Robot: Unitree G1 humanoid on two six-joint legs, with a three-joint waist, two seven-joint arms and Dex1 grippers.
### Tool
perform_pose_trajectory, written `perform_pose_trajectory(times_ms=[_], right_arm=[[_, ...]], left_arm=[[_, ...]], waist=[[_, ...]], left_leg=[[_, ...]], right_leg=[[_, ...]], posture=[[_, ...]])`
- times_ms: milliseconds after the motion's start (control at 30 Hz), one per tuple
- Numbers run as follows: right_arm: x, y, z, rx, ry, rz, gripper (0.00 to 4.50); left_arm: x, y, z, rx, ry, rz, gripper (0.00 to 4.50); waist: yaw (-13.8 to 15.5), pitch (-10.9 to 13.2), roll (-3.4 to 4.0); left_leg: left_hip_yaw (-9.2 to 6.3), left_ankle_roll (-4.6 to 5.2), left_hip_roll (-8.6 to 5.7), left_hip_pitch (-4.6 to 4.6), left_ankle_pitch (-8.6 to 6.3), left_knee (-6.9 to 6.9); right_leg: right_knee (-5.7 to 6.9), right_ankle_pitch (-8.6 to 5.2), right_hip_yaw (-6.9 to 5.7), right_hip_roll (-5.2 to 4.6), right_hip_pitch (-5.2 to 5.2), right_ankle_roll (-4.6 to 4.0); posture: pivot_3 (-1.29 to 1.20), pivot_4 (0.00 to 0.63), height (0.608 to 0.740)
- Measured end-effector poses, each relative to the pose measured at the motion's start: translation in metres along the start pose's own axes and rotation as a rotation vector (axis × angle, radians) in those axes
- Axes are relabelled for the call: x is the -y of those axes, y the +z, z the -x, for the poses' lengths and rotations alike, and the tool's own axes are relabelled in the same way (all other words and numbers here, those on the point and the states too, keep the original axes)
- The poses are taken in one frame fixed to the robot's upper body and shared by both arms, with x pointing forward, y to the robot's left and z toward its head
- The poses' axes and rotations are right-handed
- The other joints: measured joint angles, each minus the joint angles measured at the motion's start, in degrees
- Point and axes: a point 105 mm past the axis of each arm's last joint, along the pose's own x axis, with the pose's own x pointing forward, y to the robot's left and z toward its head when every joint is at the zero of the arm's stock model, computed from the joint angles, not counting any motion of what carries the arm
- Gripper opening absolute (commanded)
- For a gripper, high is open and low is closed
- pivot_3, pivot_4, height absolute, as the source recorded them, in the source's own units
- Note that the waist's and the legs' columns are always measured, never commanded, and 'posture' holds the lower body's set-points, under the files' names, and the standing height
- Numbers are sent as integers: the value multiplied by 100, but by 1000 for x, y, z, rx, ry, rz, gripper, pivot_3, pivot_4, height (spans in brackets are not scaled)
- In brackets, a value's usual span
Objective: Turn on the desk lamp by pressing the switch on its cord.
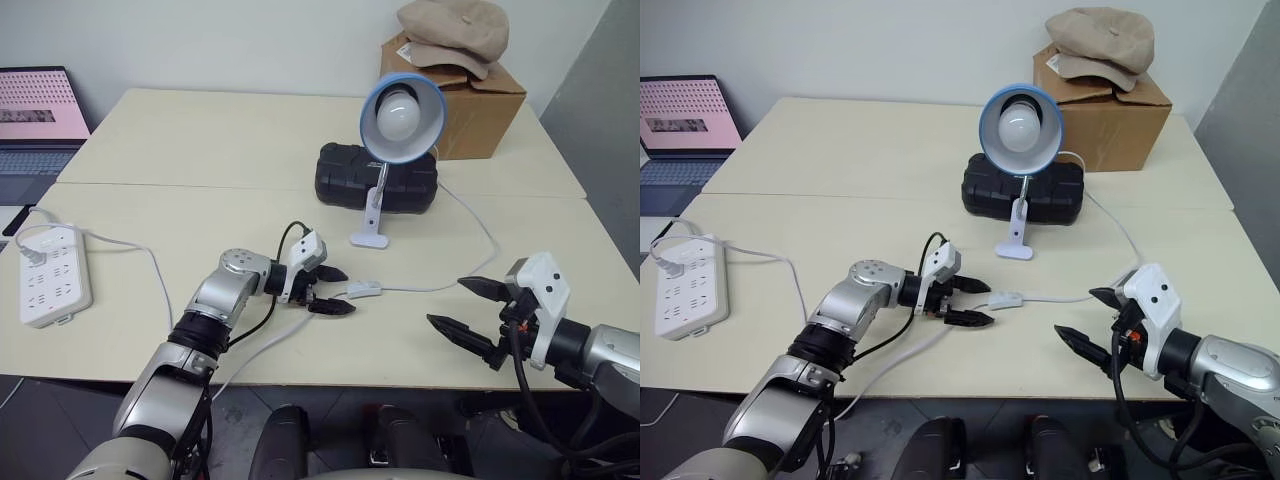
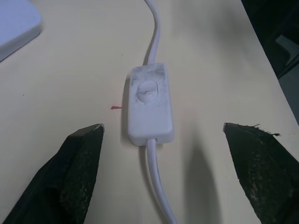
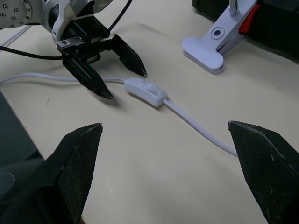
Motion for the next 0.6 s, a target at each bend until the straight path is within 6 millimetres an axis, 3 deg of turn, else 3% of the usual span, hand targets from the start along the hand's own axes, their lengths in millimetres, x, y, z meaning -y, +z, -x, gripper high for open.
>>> perform_pose_trajectory(times_ms=[333,600], right_arm=[[1,4,-1,11,-10,12,4500],[2,5,-2,17,-19,10,4500]], left_arm=[[-1,0,-6,-32,18,-50,1201],[-2,1,-7,-32,29,-78,1105]], waist=[[-2,0,0],[-2,0,0]], left_leg=[[0,0,1,-3,0,-2],[-1,1,1,-4,0,-2]], right_leg=[[-4,-1,0,1,-1,0],[-4,0,-1,1,-2,0]], posture=[[0,150,740],[0,150,740]])
